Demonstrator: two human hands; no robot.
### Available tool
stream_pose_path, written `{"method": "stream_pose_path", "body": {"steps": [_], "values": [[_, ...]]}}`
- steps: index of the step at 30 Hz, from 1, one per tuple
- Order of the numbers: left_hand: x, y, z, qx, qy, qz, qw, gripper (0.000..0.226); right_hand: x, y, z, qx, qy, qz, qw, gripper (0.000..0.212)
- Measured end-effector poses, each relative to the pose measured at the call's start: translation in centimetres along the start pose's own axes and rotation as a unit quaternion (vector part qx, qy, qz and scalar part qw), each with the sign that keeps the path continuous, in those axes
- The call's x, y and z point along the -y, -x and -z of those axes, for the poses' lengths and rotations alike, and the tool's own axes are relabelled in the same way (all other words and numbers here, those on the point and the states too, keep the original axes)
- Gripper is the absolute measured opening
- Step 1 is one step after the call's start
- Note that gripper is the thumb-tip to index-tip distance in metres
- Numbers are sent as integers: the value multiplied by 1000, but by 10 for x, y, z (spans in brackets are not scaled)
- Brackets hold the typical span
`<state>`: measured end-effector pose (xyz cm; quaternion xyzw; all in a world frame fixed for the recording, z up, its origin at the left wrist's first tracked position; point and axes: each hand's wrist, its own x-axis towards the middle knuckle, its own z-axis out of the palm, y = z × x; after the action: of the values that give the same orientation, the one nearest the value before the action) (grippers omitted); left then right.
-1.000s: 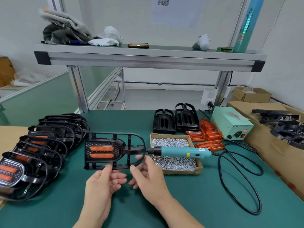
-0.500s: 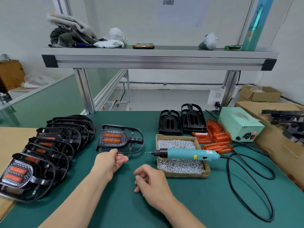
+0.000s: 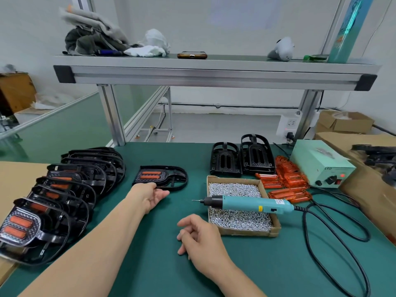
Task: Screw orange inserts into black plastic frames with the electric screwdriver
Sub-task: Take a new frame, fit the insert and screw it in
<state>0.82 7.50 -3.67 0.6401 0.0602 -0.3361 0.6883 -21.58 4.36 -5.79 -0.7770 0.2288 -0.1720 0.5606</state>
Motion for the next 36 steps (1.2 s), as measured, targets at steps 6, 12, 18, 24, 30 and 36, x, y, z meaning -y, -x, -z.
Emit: {"method": "stream_pose_path", "body": {"steps": [6, 12, 18, 24, 30, 36], "values": [[-9, -9, 1, -2, 11, 29, 1000, 34, -1, 0, 0, 1, 5, 3, 1000, 19], [-13, -21, 5, -14, -11, 30, 999, 31, 1, 1, 0, 1, 1, 0, 1000, 18], [-12, -23, 0, -26, -15, 19, 999, 38, 1, 1, 0, 1, -4, 1, 1000, 22], [-15, -15, -4, -5, -22, 43, 999, 37, 0, 1, -1, -4, -3, 10, 1000, 24], [-10, -9, -2, -5, -28, 9, 1000, 40, -1, 2, 0, 0, -9, 17, 1000, 25], [-4, -6, 12, -17, 3, -16, 1000, 31, 1, 2, 0, 2, -4, 19, 1000, 23]]}}
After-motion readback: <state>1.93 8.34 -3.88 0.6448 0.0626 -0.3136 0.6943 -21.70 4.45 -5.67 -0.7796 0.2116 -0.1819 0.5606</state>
